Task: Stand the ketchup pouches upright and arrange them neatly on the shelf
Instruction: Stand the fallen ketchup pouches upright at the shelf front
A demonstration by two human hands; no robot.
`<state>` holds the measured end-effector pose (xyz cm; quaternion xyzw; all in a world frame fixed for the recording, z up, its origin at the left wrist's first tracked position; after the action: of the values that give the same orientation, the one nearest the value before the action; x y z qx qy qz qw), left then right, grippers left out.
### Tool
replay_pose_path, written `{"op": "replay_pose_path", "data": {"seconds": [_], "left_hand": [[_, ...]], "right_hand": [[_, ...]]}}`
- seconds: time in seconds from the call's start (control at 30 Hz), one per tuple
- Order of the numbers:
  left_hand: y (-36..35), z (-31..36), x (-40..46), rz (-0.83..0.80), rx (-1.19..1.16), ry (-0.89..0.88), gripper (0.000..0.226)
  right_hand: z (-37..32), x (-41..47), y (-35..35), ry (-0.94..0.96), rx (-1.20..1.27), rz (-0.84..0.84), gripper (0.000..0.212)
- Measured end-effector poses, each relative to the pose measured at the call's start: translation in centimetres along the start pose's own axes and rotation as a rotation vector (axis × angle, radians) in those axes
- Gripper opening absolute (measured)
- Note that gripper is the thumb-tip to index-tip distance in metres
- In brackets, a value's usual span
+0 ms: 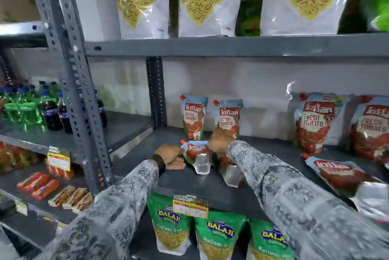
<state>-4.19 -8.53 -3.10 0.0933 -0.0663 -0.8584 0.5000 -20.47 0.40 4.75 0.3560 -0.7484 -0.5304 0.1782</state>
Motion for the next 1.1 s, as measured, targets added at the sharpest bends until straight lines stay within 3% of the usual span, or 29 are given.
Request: {"op": "replay_pose_path", "data": {"seconds": [0.07,0.17,0.23,0.3,0.47,0.53,0.63,0.8,1.03,1.1], "left_hand": [[-1.3,-0.5,0.1,-0.07,-0.097,0.051,0.012],[-1.5,-0.9,0.9,-0.091,-0.133,0.043,0.009],[-0.5,-0.4,1.5,-0.067,-0.137,0.004,0.009],[1.0,0.7,2.2,-0.03,-0.139,-0.068,0.013],[5.6,7.0,2.1,0.154,-0.125,-0.452,0.009],[6.6,8.4,1.5,0.2,-0.14,-0.587,0.013],[7.3,6.7,1.6,0.235,-0.134,-0.636,0.022],[6.6,2.7,2.2,0.209,-0.201,-0.562,0.02],[6.8,2.4,2.3,0.181,-0.177,-0.541,0.018],[7.7,2.4,1.7,0.246,-0.106,-0.561,0.013]], "right_hand": [[0.4,0.3,-1.3,-0.042,0.02,-0.116,0.029],[0.6,1.1,-1.8,-0.087,0.248,-0.217,0.037],[1.0,1.2,-2.2,-0.175,0.371,-0.275,0.021],[1.0,0.8,-2.6,-0.265,0.683,-0.357,0.009],[-1.1,1.0,0.1,-0.099,1.163,-0.155,0.015],[-1.7,1.0,0.7,-0.063,1.194,-0.001,0.013],[-1.8,0.8,-0.8,-0.075,1.138,0.16,0.01],[-1.0,0.1,-4.1,-0.077,1.081,0.261,0.026],[-1.3,-0.7,-3.7,-0.029,1.065,0.294,0.007],[-1.5,-1.6,-2.8,-0.007,1.031,0.287,0.014]]}}
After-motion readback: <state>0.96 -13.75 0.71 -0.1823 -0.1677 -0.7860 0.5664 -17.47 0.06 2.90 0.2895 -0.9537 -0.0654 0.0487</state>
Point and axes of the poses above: each hand's wrist, its own x-axis towards the middle knuckle, its own y-axis out of the back of the hand, z = x × y, the point moved 10 cm from there along x, towards the middle knuckle, and after that the axes turned 13 degrees about -y, right-handed, at the moved point
